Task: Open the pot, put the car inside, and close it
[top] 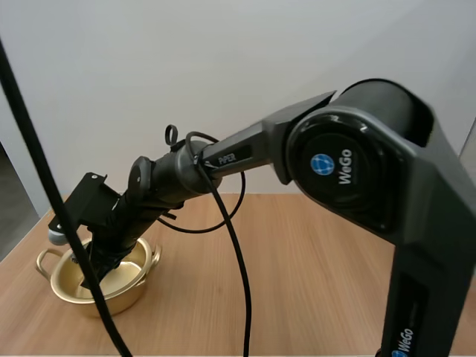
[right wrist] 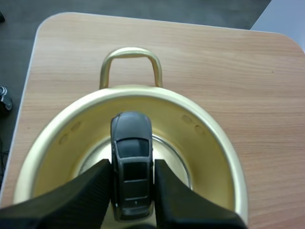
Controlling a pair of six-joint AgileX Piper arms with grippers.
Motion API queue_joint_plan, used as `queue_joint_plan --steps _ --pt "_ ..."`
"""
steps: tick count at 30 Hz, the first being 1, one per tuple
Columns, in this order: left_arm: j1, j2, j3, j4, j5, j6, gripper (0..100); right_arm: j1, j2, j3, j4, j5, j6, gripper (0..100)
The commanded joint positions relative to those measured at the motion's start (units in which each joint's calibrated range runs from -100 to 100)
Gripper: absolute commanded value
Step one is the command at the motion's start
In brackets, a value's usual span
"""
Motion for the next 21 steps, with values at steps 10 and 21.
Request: queue_joint_plan --steps 10,21 --pt "-0.01 0.4 0.0 2.5 2.5 -0.5 0 0.0 6.1 -0.6 0.1 -3.9 -1.1 0" --pt "-0.01 0.5 0.0 3.5 5.3 -0.5 0 0.0 6.7 -0.6 -2.3 -4.5 -1.4 47"
